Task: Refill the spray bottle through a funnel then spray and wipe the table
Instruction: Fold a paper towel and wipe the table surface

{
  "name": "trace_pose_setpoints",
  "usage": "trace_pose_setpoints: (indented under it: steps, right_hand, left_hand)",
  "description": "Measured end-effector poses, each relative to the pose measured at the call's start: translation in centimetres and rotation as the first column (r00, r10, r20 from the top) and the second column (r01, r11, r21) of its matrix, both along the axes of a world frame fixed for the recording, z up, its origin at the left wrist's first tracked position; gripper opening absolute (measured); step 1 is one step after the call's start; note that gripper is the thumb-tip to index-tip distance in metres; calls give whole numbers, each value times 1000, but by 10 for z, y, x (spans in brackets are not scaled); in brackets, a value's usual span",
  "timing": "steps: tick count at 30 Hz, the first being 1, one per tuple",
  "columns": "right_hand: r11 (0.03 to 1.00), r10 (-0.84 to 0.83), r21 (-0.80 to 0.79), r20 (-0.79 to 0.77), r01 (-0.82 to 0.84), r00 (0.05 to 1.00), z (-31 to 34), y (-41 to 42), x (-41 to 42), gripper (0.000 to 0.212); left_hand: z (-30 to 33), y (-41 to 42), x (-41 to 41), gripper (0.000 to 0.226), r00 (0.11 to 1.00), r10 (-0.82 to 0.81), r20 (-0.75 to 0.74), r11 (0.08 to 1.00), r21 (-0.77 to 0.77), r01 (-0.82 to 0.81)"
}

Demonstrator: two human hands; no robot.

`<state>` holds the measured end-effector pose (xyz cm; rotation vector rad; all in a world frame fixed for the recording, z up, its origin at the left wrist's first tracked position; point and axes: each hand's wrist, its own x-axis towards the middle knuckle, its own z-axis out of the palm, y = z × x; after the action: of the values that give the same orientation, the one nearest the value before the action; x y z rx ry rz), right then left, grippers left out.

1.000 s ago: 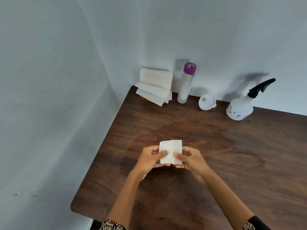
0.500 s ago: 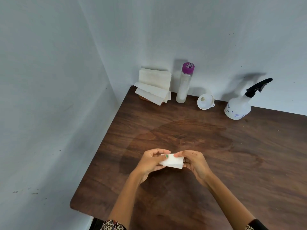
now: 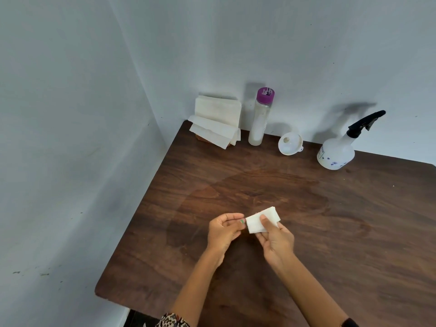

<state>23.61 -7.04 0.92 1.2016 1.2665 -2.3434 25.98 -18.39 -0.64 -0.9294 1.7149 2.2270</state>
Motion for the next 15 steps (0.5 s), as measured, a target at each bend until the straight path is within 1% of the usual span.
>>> trace_pose_setpoints:
  steps: [1, 2, 3, 4, 5, 6, 7, 8, 10, 12, 13, 15]
  right_hand:
    - [997, -7, 80, -12, 8, 1000, -2, 5, -8, 12]
    - [985, -9, 172, -33, 15, 999, -4, 12, -18, 12]
    - [958, 6, 288, -57, 10, 998, -6, 20, -29, 11]
    - [905, 45, 426, -83, -5, 996, -7, 28, -42, 8]
    - [815, 103, 578, -105, -23, 989, -5, 39, -56, 10]
    - [685, 187, 726, -103, -54, 977, -4, 49, -71, 17]
    - [535, 273, 841, -76, -86, 959, 0, 58, -86, 22]
    - [377, 354, 920, -35, -108, 934, 3, 67, -101, 24]
    - [124, 464, 984, 58, -129, 884, 9, 84, -126, 25]
    - [-53, 476, 986, 163, -158, 864, 5, 95, -146, 25]
    - [-121, 461, 974, 225, -191, 858, -1, 96, -152, 27]
    - [-240, 431, 927, 368, -289, 824, -15, 89, -156, 27]
  left_hand:
    - [-6, -4, -2, 16, 999, 11, -43, 986, -167, -18]
    - [-11, -11, -6, 17, 996, 8, -86, 935, -354, -38]
    - [-15, -21, -9, 19, 994, -7, -112, 848, -527, -54]
    - [-19, -33, -12, 23, 993, -31, -116, 746, -664, -54]
    - [-22, -46, -16, 30, 994, -60, -91, 646, -762, -31]
    - [-28, -63, -19, 37, 996, -73, -46, 554, -833, 2]
    - [-34, -81, -20, 44, 996, -82, 16, 465, -884, 53]
    - [-43, -101, -18, 49, 992, -91, 83, 383, -917, 112]
    - [-60, -135, -8, 55, 970, -126, 209, 243, -941, 234]
    - [-75, -154, 6, 58, 945, -174, 276, 122, -947, 298]
    - [-78, -158, 11, 58, 940, -195, 281, 85, -950, 301]
    - [-81, -157, 13, 58, 941, -202, 273, 45, -957, 287]
